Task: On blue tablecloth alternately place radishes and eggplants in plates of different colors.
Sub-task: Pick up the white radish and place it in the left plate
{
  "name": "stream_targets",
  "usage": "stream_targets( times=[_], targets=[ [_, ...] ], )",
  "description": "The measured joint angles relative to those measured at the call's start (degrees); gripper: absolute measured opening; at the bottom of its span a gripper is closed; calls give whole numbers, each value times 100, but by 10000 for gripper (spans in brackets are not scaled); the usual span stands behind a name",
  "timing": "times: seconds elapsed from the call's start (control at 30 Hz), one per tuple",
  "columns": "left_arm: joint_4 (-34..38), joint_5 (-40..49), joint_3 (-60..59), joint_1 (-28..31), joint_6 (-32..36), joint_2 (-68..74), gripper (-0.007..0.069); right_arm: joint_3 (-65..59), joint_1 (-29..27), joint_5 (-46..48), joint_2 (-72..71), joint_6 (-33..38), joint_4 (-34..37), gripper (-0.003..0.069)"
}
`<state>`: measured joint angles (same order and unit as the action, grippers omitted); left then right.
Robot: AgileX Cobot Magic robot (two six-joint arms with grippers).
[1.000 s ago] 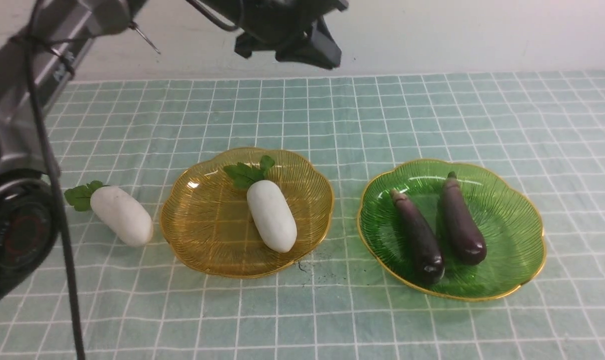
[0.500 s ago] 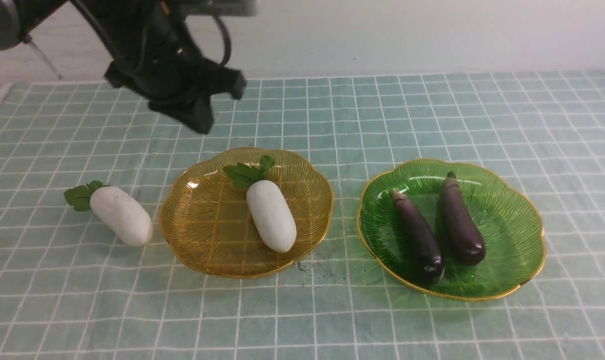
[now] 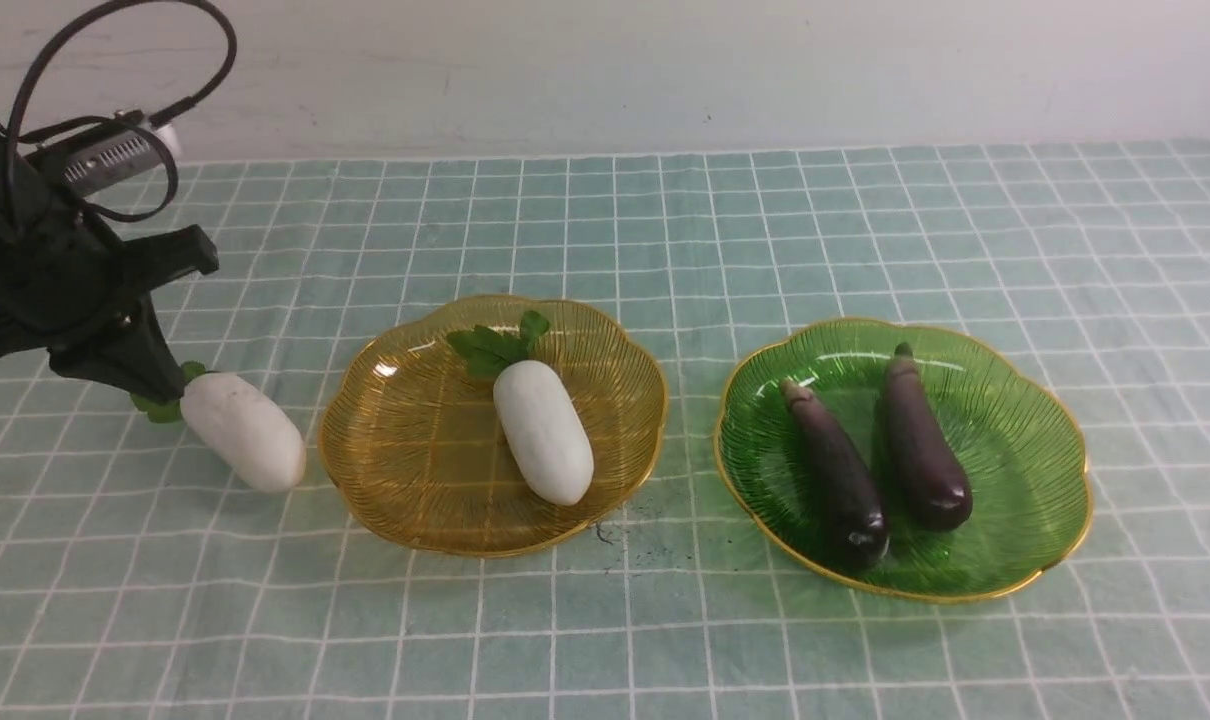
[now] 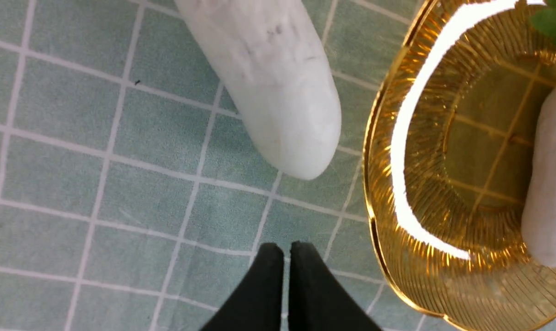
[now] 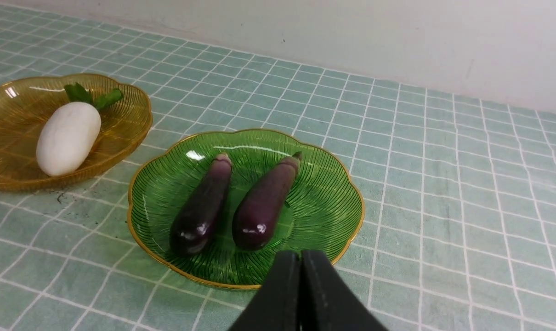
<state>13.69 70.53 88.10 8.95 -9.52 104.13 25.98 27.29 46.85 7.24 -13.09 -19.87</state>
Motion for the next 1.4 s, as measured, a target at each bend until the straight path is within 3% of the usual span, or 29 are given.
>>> stream_targets(
  times=[0.17, 0.43, 0.63, 0.73, 1.0, 1.07, 1.17, 1.4],
  targets=[
    [-18, -164, 0, -1, -156, 183, 74, -76, 0, -31, 0, 0, 0, -15],
    [-13, -721, 0, -1, -192, 555, 343, -76, 0, -54, 0, 0, -39, -15],
    [18, -917, 0, -1, -187, 961, 470, -76, 0, -54, 0, 0, -39, -15],
    [29, -1093, 0, -1, -187, 1132, 499, -76, 0, -54, 0, 0, -39, -15],
    [500, -1269, 11, -7, -187, 1332, 505, -76, 0, 115, 0, 0, -39, -15],
    [567, -1295, 11, -7, -187, 1351, 467, -76, 0, 230, 0, 0, -39, -15],
    [636, -1303, 15, -7, -187, 1351, 328, -82, 0, 353, 0, 0, -39, -15],
    [612, -1226, 22, -7, -6, 1316, 317, -82, 0, 426, 0, 0, -39, -15]
  ],
)
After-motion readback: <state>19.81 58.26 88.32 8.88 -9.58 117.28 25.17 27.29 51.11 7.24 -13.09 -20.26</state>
